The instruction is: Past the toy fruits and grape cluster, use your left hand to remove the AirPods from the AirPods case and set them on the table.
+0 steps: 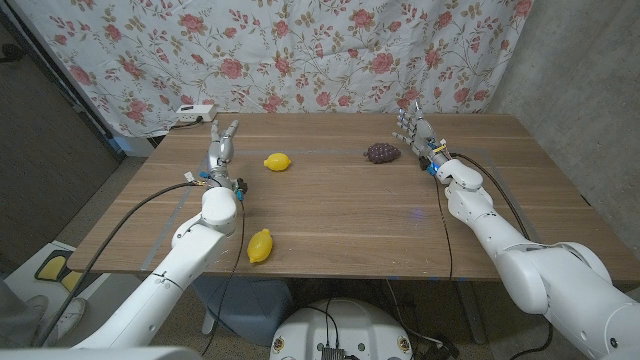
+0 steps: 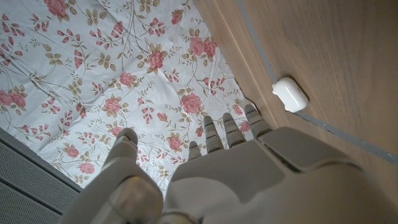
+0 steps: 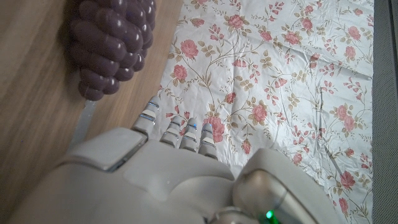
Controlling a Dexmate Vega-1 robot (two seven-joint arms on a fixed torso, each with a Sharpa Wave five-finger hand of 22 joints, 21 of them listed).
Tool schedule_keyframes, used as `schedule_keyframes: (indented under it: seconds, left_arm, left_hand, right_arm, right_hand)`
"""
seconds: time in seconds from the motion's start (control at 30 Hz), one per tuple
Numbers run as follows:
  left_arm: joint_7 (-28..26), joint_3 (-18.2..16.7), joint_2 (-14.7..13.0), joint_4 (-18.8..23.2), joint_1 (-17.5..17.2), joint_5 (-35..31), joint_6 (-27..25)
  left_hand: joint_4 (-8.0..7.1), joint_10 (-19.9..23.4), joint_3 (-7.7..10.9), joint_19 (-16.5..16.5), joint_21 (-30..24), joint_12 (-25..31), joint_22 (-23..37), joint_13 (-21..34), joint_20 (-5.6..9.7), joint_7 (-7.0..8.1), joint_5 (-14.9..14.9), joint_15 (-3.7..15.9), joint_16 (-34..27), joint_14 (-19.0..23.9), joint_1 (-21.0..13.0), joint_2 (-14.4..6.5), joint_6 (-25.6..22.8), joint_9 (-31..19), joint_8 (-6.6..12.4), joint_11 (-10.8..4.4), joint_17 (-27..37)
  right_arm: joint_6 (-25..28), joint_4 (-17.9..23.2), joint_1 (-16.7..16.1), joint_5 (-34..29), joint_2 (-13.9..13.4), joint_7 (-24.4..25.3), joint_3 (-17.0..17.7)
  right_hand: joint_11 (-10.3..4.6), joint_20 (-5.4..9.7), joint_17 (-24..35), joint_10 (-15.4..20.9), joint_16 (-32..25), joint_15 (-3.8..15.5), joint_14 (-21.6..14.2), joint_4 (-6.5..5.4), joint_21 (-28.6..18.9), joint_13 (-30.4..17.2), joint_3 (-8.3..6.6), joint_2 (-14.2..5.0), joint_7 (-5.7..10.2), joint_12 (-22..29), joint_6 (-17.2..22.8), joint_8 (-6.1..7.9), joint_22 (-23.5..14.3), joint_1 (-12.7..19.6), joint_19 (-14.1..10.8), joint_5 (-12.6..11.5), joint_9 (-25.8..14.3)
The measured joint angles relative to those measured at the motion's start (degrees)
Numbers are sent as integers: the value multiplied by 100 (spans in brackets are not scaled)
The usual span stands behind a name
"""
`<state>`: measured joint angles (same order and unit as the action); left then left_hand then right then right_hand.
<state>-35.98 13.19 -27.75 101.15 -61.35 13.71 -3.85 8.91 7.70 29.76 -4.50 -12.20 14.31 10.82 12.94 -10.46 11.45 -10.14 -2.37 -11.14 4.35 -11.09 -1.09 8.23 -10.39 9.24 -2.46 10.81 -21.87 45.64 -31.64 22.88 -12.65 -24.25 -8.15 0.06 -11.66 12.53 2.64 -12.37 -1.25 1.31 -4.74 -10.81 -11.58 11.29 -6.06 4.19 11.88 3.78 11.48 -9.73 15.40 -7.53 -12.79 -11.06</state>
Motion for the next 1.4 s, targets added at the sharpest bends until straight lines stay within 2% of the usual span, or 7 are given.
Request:
schedule_keyframes:
  seconds: [0.03,0.07,0.23,0.43,0.83,1.2,1.4]
  left_arm:
    - [0,-6,9,31,-5,0,0]
    - [-249,-13,28,78,-12,-60,-399]
    - [-473,-23,83,231,-29,-137,-759]
    - [-599,-27,112,330,-33,-211,-964]
    - [-810,-47,119,386,-5,-465,-1318]
    - [-1167,-49,206,569,29,-775,-1988]
    - [-1261,-32,210,708,75,-947,-2456]
  left_hand:
    - [0,45,0,0,0,10,0,11,0,1,0,-20,0,-20,-22,22,37,0,19,-11,0]
    - [0,83,0,0,0,32,0,23,0,12,0,-29,0,-28,-30,30,49,0,33,-12,0]
    - [0,173,0,29,0,53,0,26,-29,33,0,-29,0,-28,-44,43,27,0,96,-21,0]
    - [0,198,0,31,0,74,-1,26,-30,63,0,-29,0,-28,-44,43,-4,-1,96,-3,0]
    - [2,573,3,-85,0,204,-1,80,23,74,0,94,-39,160,-214,23,-405,-1,228,-154,-16]
    - [75,706,27,-145,0,243,-2,79,22,93,0,104,-73,232,-393,159,-506,-2,267,-82,-15]
    - [130,663,-29,-145,0,238,-2,103,22,-66,0,62,-73,189,-605,372,-200,-2,150,-39,-15]
  right_arm:
    - [-4,-45,23,-2,17,-5,5]
    - [-5,-45,23,-4,17,-12,5]
    - [-30,-122,62,-9,36,-47,12]
    - [-54,-180,91,-14,49,-81,27]
    - [-46,-131,67,-23,46,-89,52]
    - [-8,-97,44,-24,36,-79,56]
    - [-39,-231,110,-24,48,-127,62]
  right_hand:
    - [0,0,0,0,0,0,0,0,0,0,0,0,0,0,0,0,0,0,0,0,0]
    - [0,0,0,0,0,0,0,0,0,0,0,0,0,0,0,0,0,0,0,0,0]
    - [1,0,0,0,0,0,0,0,0,0,0,0,0,0,0,0,0,0,0,0,0]
    - [24,0,0,23,0,0,0,0,0,0,0,0,0,0,0,0,0,0,0,0,0]
    - [32,0,0,30,0,0,0,0,0,0,0,0,0,0,0,0,0,0,0,44,0]
    - [32,0,0,29,0,0,0,25,0,0,-25,0,-1,0,0,0,0,0,0,44,0]
    - [32,0,0,29,0,0,0,24,0,0,-25,0,-1,0,0,0,0,0,0,44,0]
